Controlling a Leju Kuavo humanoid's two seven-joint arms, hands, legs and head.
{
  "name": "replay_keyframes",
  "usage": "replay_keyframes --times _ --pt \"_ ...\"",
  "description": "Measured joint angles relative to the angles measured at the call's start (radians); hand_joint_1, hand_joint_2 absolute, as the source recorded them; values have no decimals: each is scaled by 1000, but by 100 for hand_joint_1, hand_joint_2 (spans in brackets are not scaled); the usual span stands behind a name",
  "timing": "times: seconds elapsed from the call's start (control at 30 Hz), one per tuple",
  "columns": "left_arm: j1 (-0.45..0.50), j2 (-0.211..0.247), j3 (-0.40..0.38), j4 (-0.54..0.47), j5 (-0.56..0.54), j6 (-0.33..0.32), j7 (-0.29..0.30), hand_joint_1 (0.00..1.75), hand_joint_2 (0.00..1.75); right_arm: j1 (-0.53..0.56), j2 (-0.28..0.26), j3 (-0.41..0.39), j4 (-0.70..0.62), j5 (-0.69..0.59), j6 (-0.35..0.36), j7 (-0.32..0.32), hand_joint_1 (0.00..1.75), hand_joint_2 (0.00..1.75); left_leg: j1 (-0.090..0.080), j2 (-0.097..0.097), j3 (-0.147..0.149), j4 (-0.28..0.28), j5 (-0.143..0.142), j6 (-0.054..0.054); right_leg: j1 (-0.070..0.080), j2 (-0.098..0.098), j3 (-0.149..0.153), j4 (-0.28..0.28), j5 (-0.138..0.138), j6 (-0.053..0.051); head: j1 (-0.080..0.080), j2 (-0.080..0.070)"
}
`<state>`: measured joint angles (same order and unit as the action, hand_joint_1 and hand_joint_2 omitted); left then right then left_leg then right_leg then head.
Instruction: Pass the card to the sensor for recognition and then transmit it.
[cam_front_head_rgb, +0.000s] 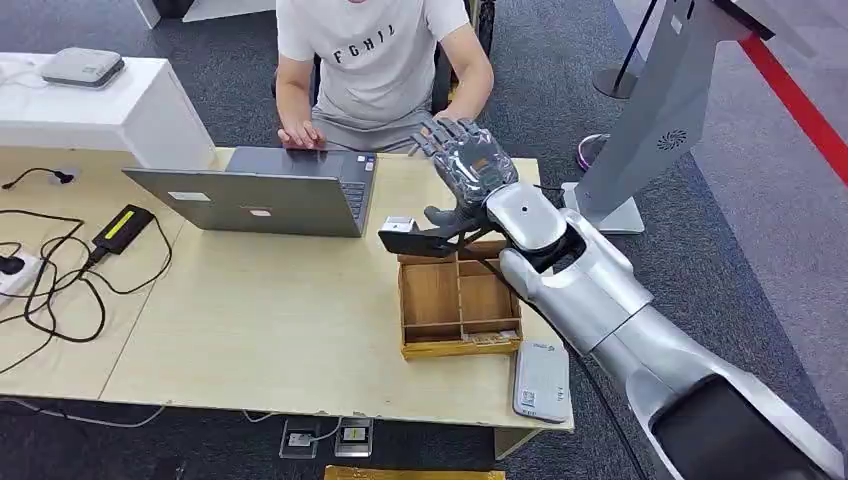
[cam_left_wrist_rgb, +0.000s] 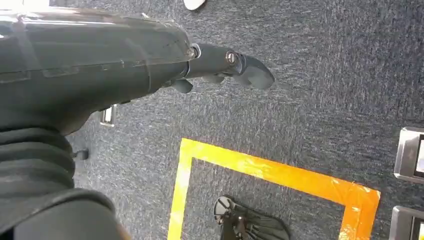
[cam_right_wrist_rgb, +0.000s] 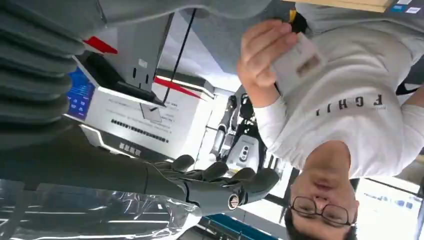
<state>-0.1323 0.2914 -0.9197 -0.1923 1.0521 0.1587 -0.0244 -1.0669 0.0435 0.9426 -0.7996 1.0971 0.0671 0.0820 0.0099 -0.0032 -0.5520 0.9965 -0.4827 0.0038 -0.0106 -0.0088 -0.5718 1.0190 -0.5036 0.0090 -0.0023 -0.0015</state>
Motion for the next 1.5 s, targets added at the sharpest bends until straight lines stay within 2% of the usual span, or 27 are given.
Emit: replay_keyframes --times 0.33,0.5,0.63,0.87,1.03,1.13,1.23,1.5 --pt "2 -1 0 0 2 -1 0 0 0 41 -2 -50 -20 22 5 18 0 0 0 0 1 0 0 0 0 0 0 0 0 0 0 0" --pt "7 -4 0 0 19 0 0 0 0 171 -47 -120 -207 -5 75 77 0 0 0 0 2 0 0 0 0 1 0 -1 0 0 0 0" --pt "16 -5 0 0 34 8 21 0 0 323 -148 -216 -471 -87 162 152 0 0 -1 0 2 1 -1 0 0 0 1 -2 0 0 0 0" --pt "24 -3 0 4 48 19 34 0 0 566 -351 -430 -896 -174 215 250 0 0 -1 2 2 1 -3 0 -1 1 2 -4 0 0 0 0" --pt "22 -1 0 5 50 21 34 0 0 713 -430 -541 -1079 -197 222 273 0 0 0 4 5 1 -4 -1 0 4 2 -4 0 0 0 0" --pt "23 0 1 6 55 31 34 0 0 795 -486 -600 -1199 -234 215 312 0 0 1 6 4 0 -4 -1 0 5 2 -4 0 0 0 0" --pt "19 0 2 6 59 36 34 0 0 854 -524 -613 -1278 -247 200 344 0 0 1 6 4 0 -4 -2 0 6 2 -4 0 0 0 0" --pt "17 0 2 6 60 36 34 0 0 907 -584 -643 -1397 -247 193 352 0 0 1 6 4 0 -4 -2 0 5 3 -4 0 0 0 0"
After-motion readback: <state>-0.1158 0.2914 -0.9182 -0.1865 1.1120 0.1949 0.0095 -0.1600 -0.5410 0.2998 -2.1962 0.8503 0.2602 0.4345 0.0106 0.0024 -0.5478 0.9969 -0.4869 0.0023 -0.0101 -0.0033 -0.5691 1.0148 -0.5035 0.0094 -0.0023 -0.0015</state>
